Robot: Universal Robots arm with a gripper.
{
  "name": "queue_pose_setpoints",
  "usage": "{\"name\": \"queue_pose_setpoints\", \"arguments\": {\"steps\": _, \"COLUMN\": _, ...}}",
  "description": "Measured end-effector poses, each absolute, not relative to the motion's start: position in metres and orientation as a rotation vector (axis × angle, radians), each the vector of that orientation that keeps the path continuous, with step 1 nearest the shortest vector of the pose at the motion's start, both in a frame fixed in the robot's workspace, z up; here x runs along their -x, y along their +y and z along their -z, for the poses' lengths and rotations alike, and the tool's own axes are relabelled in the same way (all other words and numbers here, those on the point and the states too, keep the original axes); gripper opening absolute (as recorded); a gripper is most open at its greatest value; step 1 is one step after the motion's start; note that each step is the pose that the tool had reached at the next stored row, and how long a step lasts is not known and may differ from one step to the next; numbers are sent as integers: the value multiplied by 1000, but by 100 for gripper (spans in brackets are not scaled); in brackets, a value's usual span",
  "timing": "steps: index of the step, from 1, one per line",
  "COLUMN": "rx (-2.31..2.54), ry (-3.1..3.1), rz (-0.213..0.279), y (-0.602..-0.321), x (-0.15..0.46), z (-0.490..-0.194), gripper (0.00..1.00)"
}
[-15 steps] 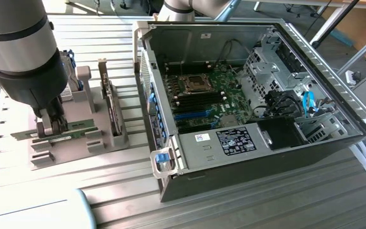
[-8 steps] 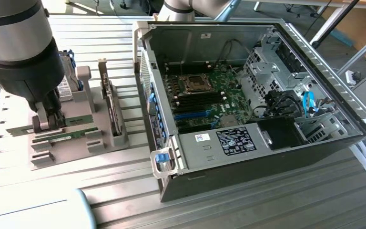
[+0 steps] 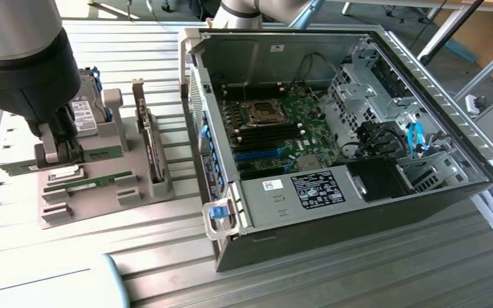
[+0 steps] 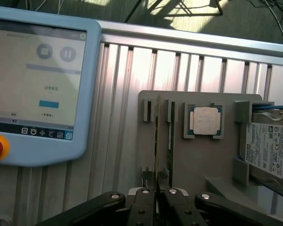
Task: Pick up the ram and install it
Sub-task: 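Pick up the ram and move it above insertion slot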
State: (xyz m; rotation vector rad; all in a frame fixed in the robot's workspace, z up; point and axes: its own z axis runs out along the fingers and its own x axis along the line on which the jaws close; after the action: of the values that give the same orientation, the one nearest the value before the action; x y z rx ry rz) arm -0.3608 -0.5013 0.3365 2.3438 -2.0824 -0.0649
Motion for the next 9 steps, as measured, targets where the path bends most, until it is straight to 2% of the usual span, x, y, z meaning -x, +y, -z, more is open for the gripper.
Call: {"name": "queue_pose_setpoints", "arguments": {"steps": 9, "rx": -2344, "ry": -2082, "rz": 65, "y": -501, "x": 361, "z": -357, "gripper": 14}}
